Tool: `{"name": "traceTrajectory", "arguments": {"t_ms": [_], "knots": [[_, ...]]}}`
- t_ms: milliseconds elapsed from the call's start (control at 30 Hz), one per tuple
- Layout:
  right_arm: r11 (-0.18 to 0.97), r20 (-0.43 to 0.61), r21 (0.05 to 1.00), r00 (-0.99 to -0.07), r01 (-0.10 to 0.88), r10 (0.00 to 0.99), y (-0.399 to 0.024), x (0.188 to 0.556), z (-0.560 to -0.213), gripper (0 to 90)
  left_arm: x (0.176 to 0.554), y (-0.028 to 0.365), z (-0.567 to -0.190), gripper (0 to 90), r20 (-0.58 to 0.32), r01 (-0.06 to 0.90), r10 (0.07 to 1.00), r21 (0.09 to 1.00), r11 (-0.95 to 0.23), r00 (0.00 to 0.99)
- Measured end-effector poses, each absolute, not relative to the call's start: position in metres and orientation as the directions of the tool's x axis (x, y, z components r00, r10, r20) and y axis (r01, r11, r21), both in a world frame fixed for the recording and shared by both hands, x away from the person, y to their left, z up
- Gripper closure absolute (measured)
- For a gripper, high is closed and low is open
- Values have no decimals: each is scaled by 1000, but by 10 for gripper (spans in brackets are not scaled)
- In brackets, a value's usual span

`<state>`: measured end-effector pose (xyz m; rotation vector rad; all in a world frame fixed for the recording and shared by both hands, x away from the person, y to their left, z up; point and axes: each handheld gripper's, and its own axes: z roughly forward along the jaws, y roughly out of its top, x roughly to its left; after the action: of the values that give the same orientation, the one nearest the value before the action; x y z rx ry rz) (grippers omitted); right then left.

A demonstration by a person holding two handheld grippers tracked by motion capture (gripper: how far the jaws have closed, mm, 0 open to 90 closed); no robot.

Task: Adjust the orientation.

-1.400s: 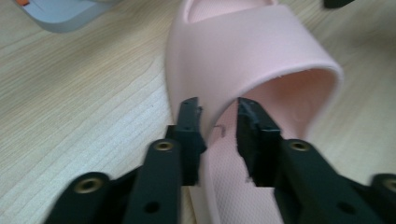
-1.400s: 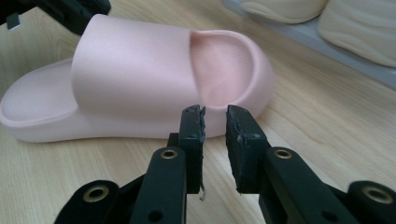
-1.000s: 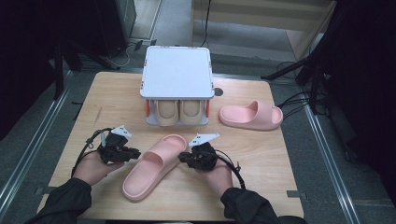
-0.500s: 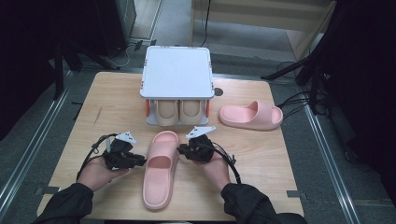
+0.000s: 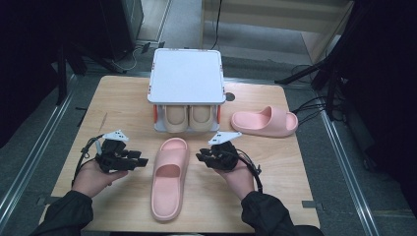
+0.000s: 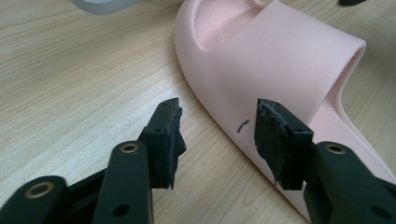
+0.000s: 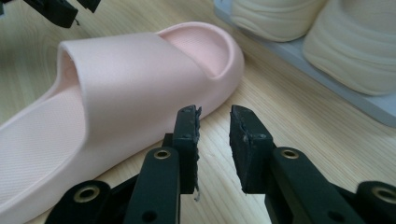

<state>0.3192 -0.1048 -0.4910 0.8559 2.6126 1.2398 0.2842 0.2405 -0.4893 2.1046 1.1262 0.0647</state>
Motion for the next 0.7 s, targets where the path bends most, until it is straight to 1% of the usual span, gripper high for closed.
{"name": "traceTrajectory", "arguments": {"t_ms": [67, 133, 400, 600, 700], "knots": [[479, 144, 753, -824, 450, 548, -112, 317, -485, 728, 285, 241, -488, 490, -280, 701, 739, 624, -346, 613], [464, 139, 768, -822, 442, 553, -119, 315, -480, 727, 287, 243, -488, 484, -286, 703, 739, 625, -340, 611], [412, 147, 777, -774, 476, 616, -152, 321, -470, 729, 291, 244, -487, 468, -304, 709, 732, 623, -331, 609], [372, 143, 777, -718, 508, 681, -182, 336, -468, 738, 292, 241, -488, 466, -299, 709, 730, 614, -346, 615], [330, 168, 779, -683, 534, 710, -199, 348, -469, 740, 292, 241, -488, 472, -290, 701, 727, 620, -352, 622]]}}
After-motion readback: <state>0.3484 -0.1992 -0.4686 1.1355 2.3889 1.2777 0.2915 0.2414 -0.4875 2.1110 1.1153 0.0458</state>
